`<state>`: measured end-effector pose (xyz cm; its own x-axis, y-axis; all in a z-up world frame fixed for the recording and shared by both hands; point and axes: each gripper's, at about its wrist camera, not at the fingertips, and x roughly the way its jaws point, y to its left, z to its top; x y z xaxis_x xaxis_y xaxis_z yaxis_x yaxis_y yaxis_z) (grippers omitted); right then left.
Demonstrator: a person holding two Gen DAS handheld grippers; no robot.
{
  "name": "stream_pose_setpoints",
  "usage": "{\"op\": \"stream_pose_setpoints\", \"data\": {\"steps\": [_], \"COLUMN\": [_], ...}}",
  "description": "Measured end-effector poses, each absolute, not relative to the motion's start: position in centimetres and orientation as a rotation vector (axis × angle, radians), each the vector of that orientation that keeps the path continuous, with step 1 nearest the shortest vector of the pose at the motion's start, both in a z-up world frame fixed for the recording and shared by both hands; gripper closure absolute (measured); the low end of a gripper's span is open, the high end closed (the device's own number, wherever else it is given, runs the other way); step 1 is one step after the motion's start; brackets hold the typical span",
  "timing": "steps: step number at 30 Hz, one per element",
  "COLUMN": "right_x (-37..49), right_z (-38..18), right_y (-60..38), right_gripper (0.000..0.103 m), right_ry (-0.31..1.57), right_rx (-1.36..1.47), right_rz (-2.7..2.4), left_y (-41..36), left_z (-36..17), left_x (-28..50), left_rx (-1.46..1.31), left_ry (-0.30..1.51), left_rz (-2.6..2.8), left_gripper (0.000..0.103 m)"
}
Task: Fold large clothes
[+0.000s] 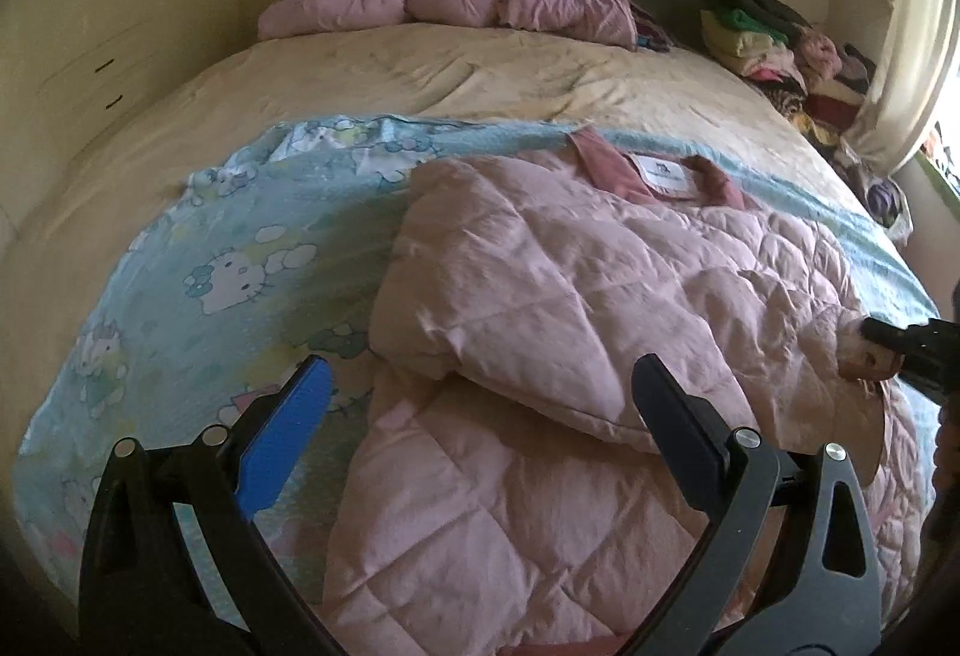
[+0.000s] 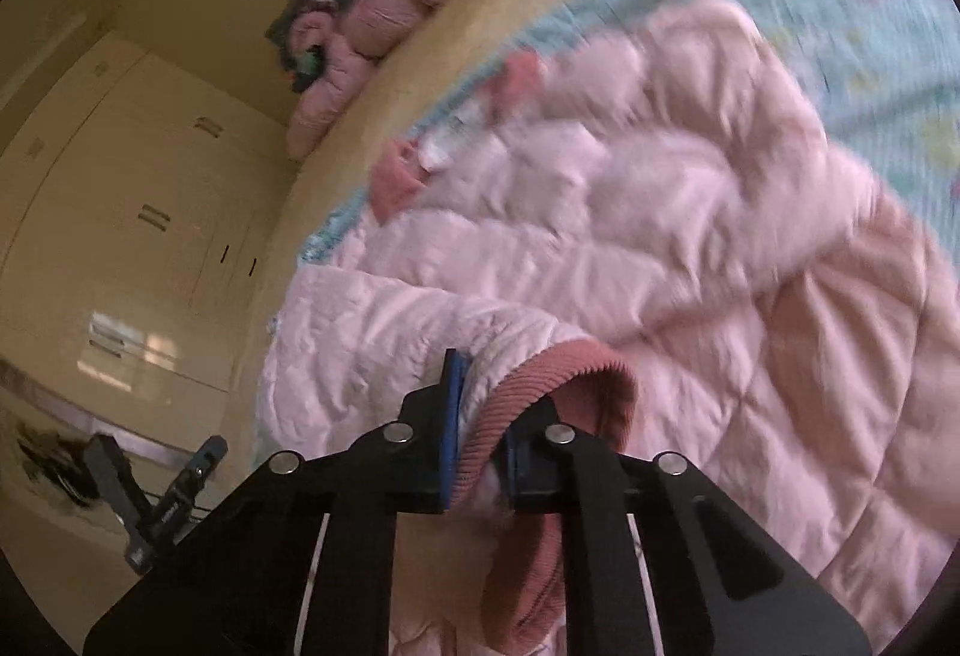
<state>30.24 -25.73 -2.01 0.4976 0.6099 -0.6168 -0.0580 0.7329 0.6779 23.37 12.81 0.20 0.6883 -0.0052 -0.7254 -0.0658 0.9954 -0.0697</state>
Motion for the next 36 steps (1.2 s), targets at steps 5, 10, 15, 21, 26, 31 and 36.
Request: {"op": "stream_pose_setpoints", "data": {"steps": [5,10,15,21,26,31,36], "right_x": [30.1,31.5,33.9,36.1,37.1,37.4,37.8], "right_z": [3.6,10.4,13.6,11.3,8.9,7.2,6.4], "right_y": [-24.6,-24.1,-24.1,-24.4,-25.1,-25.4,-25.0], "right_gripper": [0.096,0.098,0.098,0.098,0.098,0.098,0.098], "right_ry": [0.833,0.699,0.623,0.659,0.695,0.717,0.731], "right_rx": [0.505,0.376,0.276,0.237,0.245,0.24,0.234], "right_rz": [0.512,0.556,0.532,0.473,0.423,0.399,0.386], "left_y": [14.0,14.7,15.0,15.3,14.4,13.0,11.6], "left_z": [0.7,1.3,1.8,1.2,1.0,-0.1,-1.4], "left_x": [23.6,24.2,25.7,27.7,29.3,31.0,32.3], "left_rx": [-0.123,-0.157,-0.218,-0.317,-0.335,-0.301,-0.285], "left_ry": [0.806,0.801,0.788,0.805,0.817,0.852,0.889], "left_rz": [0.04,0.053,0.036,0.014,-0.041,-0.061,-0.087], "left_gripper": [0.01,0.01,0.01,0.01,0.01,0.01,0.025]}}
